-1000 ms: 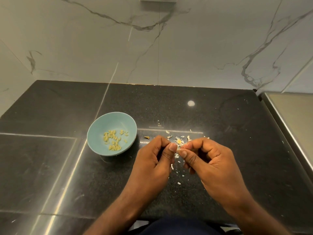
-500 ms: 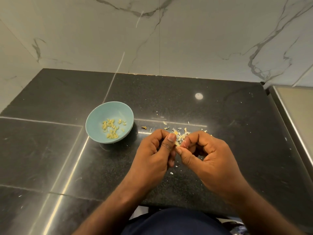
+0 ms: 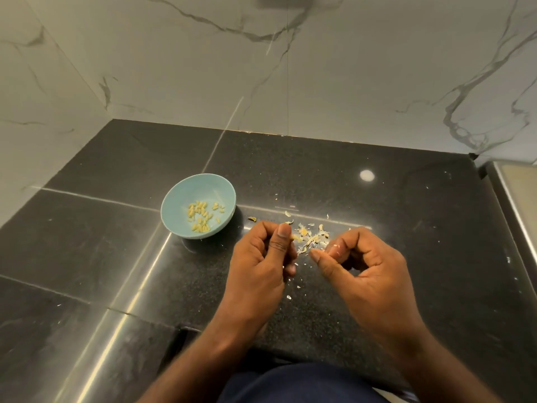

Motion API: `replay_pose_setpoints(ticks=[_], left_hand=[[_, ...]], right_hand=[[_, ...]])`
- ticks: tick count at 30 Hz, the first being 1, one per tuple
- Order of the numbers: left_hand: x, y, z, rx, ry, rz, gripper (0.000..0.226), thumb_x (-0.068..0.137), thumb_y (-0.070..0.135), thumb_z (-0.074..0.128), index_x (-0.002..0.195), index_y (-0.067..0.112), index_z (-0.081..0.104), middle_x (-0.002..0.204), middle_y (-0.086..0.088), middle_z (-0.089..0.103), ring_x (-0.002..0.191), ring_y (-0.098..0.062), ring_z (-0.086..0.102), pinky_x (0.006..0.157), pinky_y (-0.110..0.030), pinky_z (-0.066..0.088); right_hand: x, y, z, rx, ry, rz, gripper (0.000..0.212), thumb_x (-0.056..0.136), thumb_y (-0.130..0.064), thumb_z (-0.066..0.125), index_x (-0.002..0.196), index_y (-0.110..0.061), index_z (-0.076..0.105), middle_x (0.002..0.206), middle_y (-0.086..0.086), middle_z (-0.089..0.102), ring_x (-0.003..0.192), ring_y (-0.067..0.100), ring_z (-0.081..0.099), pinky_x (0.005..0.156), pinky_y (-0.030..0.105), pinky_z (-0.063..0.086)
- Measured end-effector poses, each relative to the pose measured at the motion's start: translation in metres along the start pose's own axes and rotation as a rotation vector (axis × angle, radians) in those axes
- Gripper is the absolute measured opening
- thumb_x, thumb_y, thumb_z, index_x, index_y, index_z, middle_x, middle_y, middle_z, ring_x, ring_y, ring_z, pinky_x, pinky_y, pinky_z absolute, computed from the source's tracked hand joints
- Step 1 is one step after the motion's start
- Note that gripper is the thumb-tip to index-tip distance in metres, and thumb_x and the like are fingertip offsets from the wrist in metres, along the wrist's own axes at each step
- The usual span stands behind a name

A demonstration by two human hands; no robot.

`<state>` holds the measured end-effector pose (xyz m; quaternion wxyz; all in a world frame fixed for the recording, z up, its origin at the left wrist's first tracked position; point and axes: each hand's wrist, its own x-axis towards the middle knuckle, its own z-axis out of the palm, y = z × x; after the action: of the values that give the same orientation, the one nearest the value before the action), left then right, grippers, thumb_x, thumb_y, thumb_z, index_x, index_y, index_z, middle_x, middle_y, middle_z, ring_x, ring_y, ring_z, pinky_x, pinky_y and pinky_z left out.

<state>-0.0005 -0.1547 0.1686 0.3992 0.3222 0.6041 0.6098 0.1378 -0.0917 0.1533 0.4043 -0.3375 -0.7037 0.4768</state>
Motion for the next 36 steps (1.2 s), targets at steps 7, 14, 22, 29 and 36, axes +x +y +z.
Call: replay_pose_setpoints(ticks=[7, 14, 22, 29, 36], left_hand=[[-0.011, -0.010, 0.005, 0.073, -0.031, 0.011, 0.028, 0.089, 0.035, 0.053, 0.097, 0.010, 0.063, 0.072, 0.003, 0.065, 0.059, -0.008, 0.056, 0.051, -0.018, 0.045], [-0.003, -0.014, 0.001, 0.145, -0.147, 0.003, 0.025, 0.093, 0.031, 0.053, 0.097, 0.010, 0.065, 0.077, 0.000, 0.066, 0.063, -0.012, 0.059, 0.051, -0.019, 0.045], [0.010, -0.010, -0.021, 0.505, -0.168, 0.372, 0.010, 0.091, 0.022, 0.071, 0.101, 0.018, 0.070, 0.086, 0.010, 0.066, 0.074, -0.016, 0.064, 0.059, -0.026, 0.052], [0.022, -0.010, -0.035, 0.537, -0.170, 0.425, 0.007, 0.090, 0.014, 0.072, 0.096, 0.017, 0.073, 0.082, 0.010, 0.067, 0.075, -0.017, 0.065, 0.061, -0.029, 0.054], [0.029, -0.012, -0.043, 0.503, -0.153, 0.380, 0.006, 0.088, 0.012, 0.074, 0.084, 0.013, 0.069, 0.069, 0.010, 0.065, 0.062, -0.014, 0.062, 0.052, -0.025, 0.050]], right_hand=[[0.000, 0.000, -0.009, 0.082, -0.200, 0.157, 0.037, 0.087, -0.023, 0.067, 0.124, -0.031, 0.064, 0.104, -0.014, 0.074, 0.077, 0.010, 0.072, 0.063, 0.021, 0.057], [0.002, 0.002, -0.006, 0.106, -0.117, 0.203, 0.015, 0.083, -0.028, 0.066, 0.094, -0.021, 0.072, 0.077, -0.004, 0.074, 0.065, 0.013, 0.069, 0.058, 0.020, 0.055], [0.006, -0.001, 0.008, 0.115, -0.082, 0.244, 0.011, 0.089, -0.020, 0.064, 0.095, -0.021, 0.073, 0.075, -0.013, 0.072, 0.068, 0.003, 0.068, 0.061, 0.015, 0.052], [0.012, -0.003, 0.023, 0.086, -0.032, 0.248, 0.017, 0.088, -0.007, 0.070, 0.095, -0.022, 0.075, 0.081, -0.008, 0.075, 0.074, 0.008, 0.070, 0.068, 0.021, 0.057], [0.017, 0.000, 0.038, 0.044, -0.020, 0.270, 0.012, 0.086, -0.019, 0.073, 0.094, -0.027, 0.076, 0.082, -0.007, 0.075, 0.076, 0.011, 0.070, 0.071, 0.031, 0.060]])
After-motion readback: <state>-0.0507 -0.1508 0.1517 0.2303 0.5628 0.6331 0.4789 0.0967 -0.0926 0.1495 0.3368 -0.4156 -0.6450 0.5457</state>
